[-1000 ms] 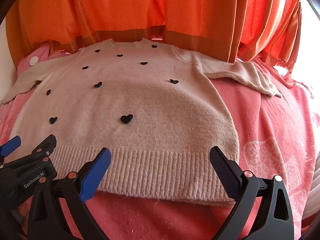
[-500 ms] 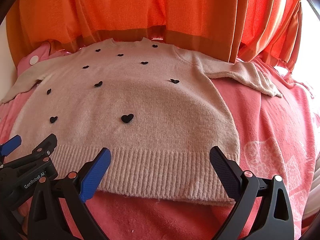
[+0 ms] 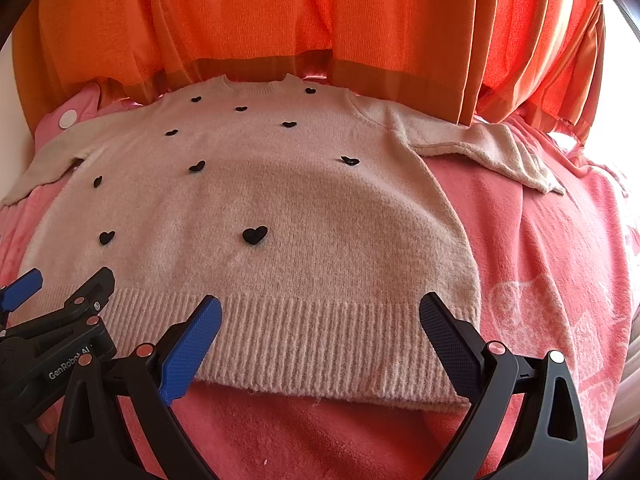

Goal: Fold small clothes

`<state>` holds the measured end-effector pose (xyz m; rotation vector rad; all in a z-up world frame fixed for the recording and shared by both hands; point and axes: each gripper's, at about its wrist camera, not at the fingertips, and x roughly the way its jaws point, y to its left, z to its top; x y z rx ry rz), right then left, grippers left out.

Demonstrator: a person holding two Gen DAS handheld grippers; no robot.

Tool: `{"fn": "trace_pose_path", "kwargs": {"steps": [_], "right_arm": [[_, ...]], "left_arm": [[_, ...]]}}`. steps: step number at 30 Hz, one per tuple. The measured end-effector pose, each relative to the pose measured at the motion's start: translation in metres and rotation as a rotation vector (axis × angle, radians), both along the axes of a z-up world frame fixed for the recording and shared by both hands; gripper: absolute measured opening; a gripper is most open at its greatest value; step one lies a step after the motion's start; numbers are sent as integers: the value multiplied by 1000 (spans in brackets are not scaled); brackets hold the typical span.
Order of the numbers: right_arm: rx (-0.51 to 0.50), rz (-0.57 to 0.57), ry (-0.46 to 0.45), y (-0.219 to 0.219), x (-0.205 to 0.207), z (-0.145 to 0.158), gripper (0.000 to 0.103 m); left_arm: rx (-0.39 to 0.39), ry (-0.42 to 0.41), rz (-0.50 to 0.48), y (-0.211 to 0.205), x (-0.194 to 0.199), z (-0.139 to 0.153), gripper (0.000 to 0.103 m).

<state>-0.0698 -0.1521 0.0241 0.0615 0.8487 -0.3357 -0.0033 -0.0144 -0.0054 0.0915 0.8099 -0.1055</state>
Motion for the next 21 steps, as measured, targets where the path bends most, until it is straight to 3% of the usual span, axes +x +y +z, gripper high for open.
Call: {"fn": "trace_pose_path", "kwargs": {"steps": [21], "right_arm": [[1, 0, 2, 1, 0, 0, 97]], "left_arm": [[-1, -2, -3, -2, -1, 0, 98]]}}
